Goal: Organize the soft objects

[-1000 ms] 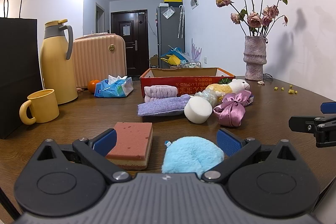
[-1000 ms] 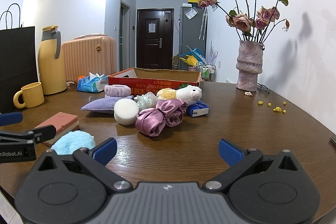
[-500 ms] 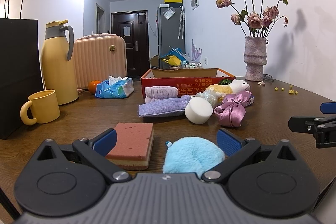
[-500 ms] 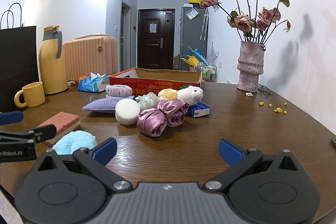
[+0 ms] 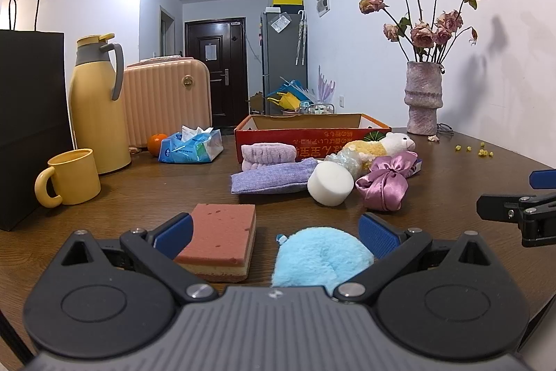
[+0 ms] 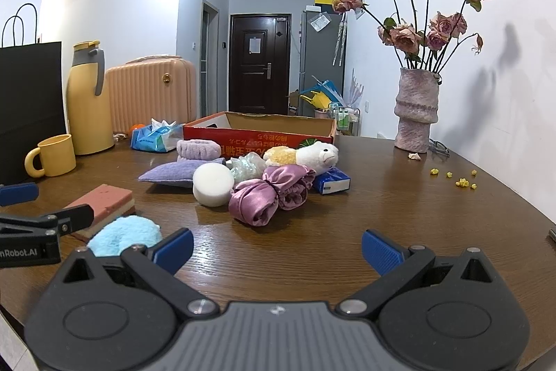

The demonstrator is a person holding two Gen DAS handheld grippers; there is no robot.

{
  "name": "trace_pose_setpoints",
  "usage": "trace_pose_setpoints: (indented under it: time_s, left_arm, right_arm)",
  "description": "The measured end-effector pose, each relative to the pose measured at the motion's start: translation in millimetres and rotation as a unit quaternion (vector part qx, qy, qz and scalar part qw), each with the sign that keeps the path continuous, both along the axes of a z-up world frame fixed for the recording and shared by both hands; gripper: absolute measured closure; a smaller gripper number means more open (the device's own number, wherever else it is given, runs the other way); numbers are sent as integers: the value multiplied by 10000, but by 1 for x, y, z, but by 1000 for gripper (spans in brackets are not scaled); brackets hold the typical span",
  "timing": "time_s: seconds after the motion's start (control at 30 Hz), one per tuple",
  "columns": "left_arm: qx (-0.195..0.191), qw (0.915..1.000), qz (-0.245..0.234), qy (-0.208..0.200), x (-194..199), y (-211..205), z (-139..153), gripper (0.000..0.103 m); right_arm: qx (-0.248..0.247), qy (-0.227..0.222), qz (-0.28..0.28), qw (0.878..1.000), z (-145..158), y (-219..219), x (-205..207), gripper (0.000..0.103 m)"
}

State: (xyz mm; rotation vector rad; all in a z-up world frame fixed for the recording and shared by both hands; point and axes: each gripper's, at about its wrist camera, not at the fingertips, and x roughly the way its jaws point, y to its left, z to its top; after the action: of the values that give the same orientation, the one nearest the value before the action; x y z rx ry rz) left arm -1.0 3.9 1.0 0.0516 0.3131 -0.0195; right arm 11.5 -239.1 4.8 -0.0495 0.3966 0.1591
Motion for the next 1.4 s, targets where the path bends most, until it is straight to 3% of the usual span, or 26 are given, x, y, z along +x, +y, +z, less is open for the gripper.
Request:
trace_pose_setpoints:
  time_s: [0.53,1.4]
  left_arm:
    - [11,9997,251,66,3,19,0,0]
    - [-73,9937,1087,268,2,76,-18,0]
  right_arm:
    - [-31,240,336,9991,-6,16,10,0]
    - [-284,760,1673,9826,-28,107,63,0]
